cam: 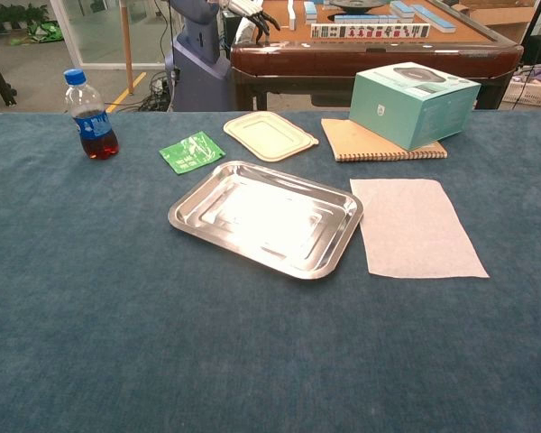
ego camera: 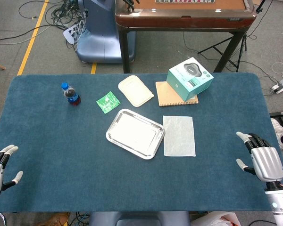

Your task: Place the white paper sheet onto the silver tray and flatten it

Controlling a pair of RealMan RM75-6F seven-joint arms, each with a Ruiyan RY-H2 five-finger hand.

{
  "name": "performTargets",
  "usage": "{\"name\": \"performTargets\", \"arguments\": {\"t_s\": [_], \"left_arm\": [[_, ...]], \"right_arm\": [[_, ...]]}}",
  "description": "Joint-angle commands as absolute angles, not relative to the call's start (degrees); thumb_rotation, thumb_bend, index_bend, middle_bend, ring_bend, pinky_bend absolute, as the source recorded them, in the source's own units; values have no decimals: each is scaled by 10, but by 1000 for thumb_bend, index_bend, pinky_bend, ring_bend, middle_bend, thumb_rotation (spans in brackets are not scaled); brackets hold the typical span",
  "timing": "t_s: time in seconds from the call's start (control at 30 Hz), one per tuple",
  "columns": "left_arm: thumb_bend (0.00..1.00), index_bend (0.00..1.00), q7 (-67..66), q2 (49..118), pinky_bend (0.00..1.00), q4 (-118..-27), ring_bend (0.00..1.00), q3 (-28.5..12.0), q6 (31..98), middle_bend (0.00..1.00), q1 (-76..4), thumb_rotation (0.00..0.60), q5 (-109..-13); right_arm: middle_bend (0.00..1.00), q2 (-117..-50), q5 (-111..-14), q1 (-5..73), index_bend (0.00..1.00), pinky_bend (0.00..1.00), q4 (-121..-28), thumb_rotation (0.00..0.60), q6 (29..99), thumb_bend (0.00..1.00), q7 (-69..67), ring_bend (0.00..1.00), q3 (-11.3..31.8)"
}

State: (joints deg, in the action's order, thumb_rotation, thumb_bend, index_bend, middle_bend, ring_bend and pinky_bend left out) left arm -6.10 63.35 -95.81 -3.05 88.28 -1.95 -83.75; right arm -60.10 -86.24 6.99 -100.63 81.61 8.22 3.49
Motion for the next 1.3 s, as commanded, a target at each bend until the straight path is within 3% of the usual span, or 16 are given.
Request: {"name": "performTargets", "arguments": {"t_s": [0.03, 0.37, 0.83, 1.3], "left_arm": [[218, 209, -61, 633, 112, -958, 172, -30, 882, 178, -20, 600, -838], [218, 209, -60, 632, 112, -959, 172, -29, 884, 178, -18, 600, -839], [218, 212, -57, 630, 112, -965, 174, -26, 889, 178, -14, 600, -846], [218, 218, -47, 621, 112, -973, 174, -25, 908, 179, -3, 600, -853]], "right_arm": [[243, -601, -865, 71, 187, 317, -1008, 600, 815, 216, 84, 160, 34], [243, -606, -889, 96, 187, 317, -1015, 600, 781, 216, 98, 160, 27], [243, -659, -901, 160, 187, 317, -986, 600, 683, 216, 127, 160, 17], [220, -747, -838, 226, 186, 317, -953, 600, 610, 216, 175, 130, 51]]}}
